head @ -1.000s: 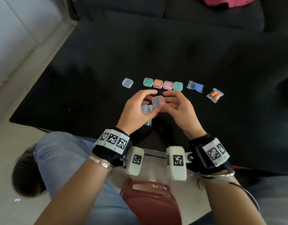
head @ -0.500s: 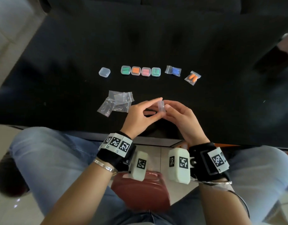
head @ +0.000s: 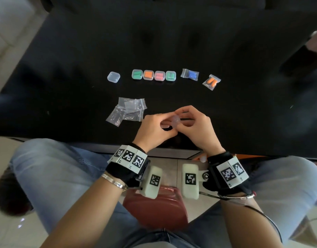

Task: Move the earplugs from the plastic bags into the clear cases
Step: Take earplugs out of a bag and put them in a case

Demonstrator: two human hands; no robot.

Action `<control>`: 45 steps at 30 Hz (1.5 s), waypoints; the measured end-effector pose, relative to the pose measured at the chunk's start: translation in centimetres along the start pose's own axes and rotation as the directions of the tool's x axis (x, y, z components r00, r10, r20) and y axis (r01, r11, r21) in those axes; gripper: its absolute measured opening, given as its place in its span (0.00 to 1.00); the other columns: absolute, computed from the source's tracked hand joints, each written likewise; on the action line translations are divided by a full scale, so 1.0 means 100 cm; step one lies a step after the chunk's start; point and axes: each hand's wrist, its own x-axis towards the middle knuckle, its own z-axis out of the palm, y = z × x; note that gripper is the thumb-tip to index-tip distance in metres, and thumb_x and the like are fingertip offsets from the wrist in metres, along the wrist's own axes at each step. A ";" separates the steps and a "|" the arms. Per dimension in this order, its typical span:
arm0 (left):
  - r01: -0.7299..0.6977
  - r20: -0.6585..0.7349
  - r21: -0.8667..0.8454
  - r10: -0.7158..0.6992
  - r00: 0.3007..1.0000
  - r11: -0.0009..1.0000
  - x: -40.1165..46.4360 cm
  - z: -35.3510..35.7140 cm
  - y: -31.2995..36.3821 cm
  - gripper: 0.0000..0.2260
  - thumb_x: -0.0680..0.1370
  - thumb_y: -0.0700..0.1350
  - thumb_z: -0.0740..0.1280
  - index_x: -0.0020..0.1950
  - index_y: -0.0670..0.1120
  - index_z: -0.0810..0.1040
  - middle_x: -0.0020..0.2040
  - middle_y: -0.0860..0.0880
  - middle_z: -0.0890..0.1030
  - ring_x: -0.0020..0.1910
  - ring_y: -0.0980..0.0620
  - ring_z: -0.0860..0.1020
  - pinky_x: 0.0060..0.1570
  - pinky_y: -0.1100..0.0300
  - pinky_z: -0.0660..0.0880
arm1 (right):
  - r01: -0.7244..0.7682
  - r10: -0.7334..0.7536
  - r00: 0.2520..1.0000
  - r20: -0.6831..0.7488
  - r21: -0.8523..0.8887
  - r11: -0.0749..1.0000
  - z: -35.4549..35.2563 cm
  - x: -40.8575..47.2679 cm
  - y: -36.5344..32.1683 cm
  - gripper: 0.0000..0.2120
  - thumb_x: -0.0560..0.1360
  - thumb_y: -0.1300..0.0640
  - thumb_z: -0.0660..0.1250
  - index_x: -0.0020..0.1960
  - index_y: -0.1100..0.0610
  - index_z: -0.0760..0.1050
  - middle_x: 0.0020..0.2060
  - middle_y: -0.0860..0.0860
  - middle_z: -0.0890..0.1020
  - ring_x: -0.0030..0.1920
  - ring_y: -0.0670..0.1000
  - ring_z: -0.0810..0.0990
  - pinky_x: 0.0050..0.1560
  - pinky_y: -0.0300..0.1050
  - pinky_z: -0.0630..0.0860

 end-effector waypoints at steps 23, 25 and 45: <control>0.311 -0.038 -0.310 -0.339 0.940 0.898 0.032 -0.004 -0.008 0.13 0.81 0.37 0.56 0.64 0.43 0.71 0.56 0.41 0.80 0.44 0.54 0.82 0.43 0.67 0.79 | -0.170 0.147 0.980 -0.135 -0.176 0.970 -0.030 0.050 0.022 0.09 0.75 0.52 0.68 0.54 0.53 0.79 0.43 0.48 0.82 0.41 0.44 0.79 0.38 0.35 0.76; 0.302 -0.091 -0.152 -0.317 0.944 0.941 0.039 -0.004 -0.005 0.14 0.81 0.39 0.57 0.66 0.44 0.71 0.56 0.43 0.81 0.43 0.55 0.82 0.44 0.66 0.79 | -0.134 0.047 0.965 -0.256 -0.334 0.933 -0.047 0.071 0.022 0.13 0.74 0.53 0.68 0.59 0.54 0.77 0.51 0.48 0.80 0.49 0.46 0.78 0.50 0.39 0.74; 0.126 -0.006 -0.432 -0.142 0.990 0.893 0.015 -0.008 0.023 0.10 0.78 0.39 0.64 0.58 0.44 0.78 0.51 0.49 0.82 0.50 0.57 0.81 0.47 0.63 0.79 | -0.005 0.035 0.997 -0.072 0.378 0.926 -0.016 0.012 -0.019 0.16 0.75 0.61 0.66 0.61 0.54 0.69 0.43 0.52 0.82 0.42 0.46 0.83 0.39 0.35 0.79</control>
